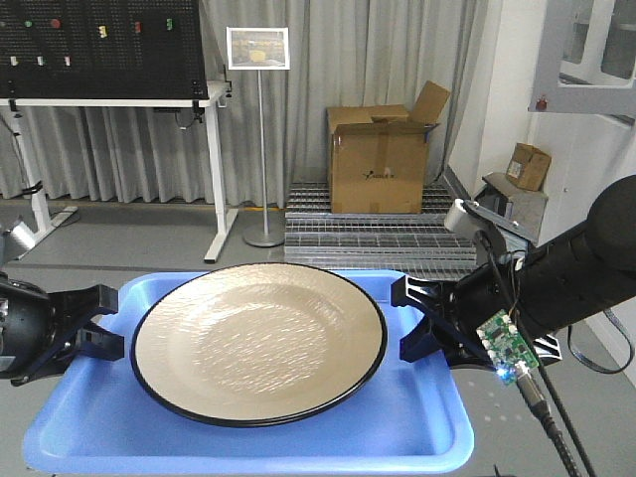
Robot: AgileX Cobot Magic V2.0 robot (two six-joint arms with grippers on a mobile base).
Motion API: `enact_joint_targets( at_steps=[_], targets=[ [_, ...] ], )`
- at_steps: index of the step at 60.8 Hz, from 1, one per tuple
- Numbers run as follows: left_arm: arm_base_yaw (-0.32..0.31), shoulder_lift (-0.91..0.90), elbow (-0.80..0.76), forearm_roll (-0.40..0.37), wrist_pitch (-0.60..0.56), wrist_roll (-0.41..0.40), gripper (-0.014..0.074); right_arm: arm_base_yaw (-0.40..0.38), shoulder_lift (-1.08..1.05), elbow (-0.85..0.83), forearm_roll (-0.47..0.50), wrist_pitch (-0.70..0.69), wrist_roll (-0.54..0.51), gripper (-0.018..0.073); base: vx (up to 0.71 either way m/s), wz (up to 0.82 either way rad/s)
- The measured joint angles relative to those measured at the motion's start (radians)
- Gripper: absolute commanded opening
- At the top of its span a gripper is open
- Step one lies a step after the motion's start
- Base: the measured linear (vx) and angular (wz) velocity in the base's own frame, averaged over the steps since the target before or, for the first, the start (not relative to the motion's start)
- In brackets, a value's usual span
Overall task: Place disk in tray to left cabinet
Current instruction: 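Hold the tray level with both grippers while the base drives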
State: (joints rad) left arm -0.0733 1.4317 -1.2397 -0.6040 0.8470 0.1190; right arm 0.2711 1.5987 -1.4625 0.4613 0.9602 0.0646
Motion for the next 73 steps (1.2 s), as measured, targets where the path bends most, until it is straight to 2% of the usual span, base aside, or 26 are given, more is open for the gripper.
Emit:
enact_joint_targets(
  at_steps=[73],
  targets=[
    [0.000,0.000,0.000,0.000,0.001,0.000,0.0000,0.000,0.000,0.000,0.000,0.001,0.000,-0.0004,0.63,-0.02]
  ],
)
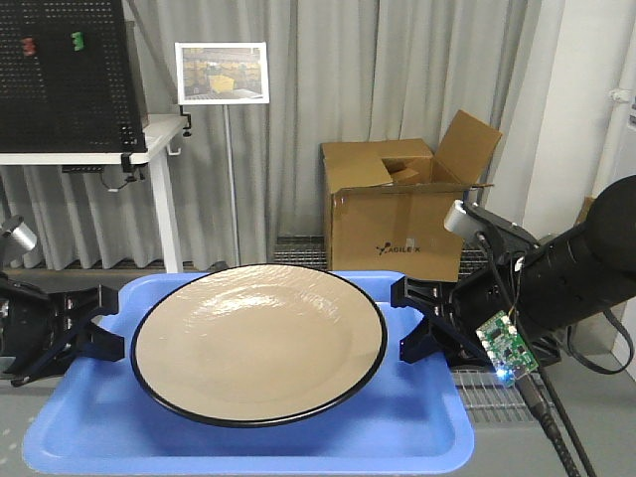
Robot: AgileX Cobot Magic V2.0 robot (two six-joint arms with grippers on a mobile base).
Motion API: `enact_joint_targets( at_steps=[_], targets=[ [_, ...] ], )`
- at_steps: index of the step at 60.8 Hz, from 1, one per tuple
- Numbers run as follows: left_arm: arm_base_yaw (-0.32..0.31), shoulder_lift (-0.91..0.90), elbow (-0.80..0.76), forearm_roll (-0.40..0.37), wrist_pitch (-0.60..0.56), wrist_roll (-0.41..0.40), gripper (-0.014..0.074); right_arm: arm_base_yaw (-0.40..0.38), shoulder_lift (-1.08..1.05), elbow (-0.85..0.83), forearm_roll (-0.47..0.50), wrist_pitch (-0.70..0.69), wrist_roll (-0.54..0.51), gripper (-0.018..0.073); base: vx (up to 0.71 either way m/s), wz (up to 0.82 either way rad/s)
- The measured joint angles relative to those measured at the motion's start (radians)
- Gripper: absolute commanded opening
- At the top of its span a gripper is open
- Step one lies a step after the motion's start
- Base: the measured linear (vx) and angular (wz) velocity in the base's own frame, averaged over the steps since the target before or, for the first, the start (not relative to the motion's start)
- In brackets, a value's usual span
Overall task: Place disk in tray to left cabinet
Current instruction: 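Hold the tray level with both grippers while the base drives, then keep holding the tray with both grippers as the base turns to the cabinet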
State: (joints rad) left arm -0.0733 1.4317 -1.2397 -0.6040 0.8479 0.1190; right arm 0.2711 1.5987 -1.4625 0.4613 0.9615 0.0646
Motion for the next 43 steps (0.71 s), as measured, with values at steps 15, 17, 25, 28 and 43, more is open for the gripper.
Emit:
enact_joint_targets(
  at_steps=[15,17,25,28,43],
  targets=[
    [0.000,0.000,0.000,0.000,0.000,0.000,0.0000,0.000,0.000,0.000,-0.001,0.000,0.000,-0.0004,0.53,-0.06],
    [0.000,0.000,0.000,0.000,0.000,0.000,0.0000,0.000,0.000,0.000,-0.001,0.001,0.000,-0.0004,0.51,-0.06],
    [0.000,0.000,0.000,0.000,0.000,0.000,0.0000,0.000,0.000,0.000,-0.001,0.000,0.000,-0.0004,0.49,-0.07],
    [0.000,0.000,0.000,0.000,0.000,0.000,0.0000,0.000,0.000,0.000,-0.001,0.000,0.000,-0.0004,0.46,-0.08],
    [0.000,0.000,0.000,0.000,0.000,0.000,0.0000,0.000,0.000,0.000,-0.001,0.000,0.000,-0.0004,0.43,-0.10]
  ],
)
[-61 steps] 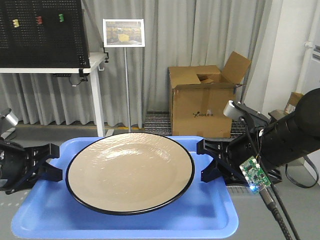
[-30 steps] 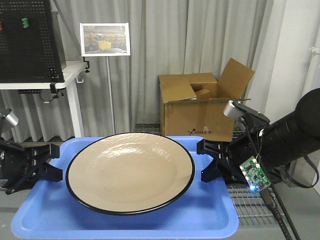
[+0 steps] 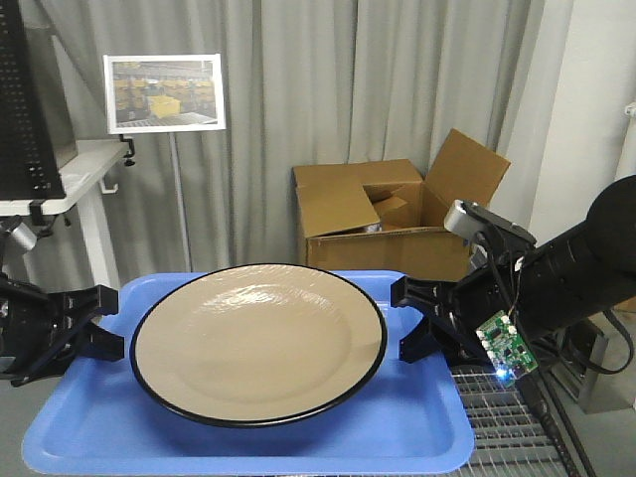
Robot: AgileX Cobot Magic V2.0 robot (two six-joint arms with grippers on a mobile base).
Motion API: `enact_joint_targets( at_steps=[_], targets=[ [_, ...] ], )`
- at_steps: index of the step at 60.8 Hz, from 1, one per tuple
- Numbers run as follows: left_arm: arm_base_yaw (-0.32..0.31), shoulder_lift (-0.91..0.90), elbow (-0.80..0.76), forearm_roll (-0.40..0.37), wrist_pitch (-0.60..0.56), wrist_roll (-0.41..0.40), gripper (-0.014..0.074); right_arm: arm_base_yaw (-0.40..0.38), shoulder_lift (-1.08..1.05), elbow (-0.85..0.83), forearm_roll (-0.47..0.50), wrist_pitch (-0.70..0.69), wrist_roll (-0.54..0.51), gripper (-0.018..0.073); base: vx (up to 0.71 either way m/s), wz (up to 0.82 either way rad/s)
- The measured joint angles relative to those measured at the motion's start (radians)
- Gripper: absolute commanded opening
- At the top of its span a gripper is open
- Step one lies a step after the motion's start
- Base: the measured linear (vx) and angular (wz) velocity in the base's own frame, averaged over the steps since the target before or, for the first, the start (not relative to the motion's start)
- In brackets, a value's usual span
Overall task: Place disk in tray to left cabinet
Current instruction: 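Keep holding the tray with both grippers as the base turns to the cabinet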
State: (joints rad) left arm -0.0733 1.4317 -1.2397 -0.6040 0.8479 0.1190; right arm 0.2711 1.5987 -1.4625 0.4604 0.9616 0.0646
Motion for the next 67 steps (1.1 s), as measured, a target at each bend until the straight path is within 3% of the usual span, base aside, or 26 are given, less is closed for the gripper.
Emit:
enact_joint_targets(
  at_steps=[38,67],
  targets=[
    [0.000,0.000,0.000,0.001,0.000,0.000,0.0000,0.000,0.000,0.000,0.000,0.000,0.000,-0.0004,0.33,-0.14],
    [0.000,0.000,0.000,0.001,0.000,0.000,0.0000,0.000,0.000,0.000,0.000,0.000,0.000,-0.0004,0.18,-0.55]
  ],
)
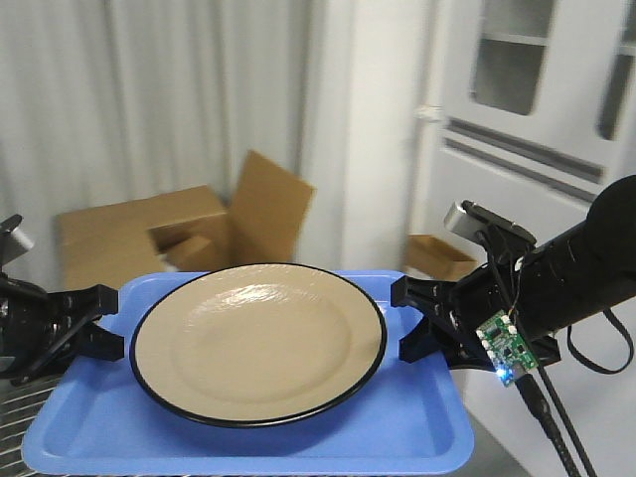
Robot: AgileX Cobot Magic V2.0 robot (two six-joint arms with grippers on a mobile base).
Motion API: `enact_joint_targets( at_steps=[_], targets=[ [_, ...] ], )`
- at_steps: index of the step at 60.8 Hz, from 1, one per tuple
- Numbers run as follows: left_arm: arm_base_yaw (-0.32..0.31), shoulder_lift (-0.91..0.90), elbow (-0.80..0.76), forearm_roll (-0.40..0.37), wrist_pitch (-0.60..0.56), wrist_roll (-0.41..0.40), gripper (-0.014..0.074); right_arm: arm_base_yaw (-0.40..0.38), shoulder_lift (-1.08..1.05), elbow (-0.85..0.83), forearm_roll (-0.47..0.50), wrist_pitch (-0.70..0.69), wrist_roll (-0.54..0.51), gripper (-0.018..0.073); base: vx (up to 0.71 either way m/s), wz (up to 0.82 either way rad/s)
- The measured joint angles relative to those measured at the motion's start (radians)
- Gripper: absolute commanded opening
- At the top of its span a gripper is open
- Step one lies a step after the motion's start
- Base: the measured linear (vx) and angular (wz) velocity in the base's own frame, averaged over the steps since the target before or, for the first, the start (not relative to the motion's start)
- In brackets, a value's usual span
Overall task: Place disk in tray to left cabinet
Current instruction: 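Keep holding the tray with both grippers as the base turns to the cabinet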
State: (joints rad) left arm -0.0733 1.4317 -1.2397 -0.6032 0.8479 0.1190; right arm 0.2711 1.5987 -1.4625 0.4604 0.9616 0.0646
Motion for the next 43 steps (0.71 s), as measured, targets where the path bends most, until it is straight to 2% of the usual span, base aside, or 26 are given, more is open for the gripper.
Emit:
enact_joint_targets(
  at_steps=[43],
  targets=[
    [0.000,0.000,0.000,-0.001,0.000,0.000,0.0000,0.000,0.000,0.000,0.000,0.000,0.000,-0.0004,0.16,-0.64]
  ],
)
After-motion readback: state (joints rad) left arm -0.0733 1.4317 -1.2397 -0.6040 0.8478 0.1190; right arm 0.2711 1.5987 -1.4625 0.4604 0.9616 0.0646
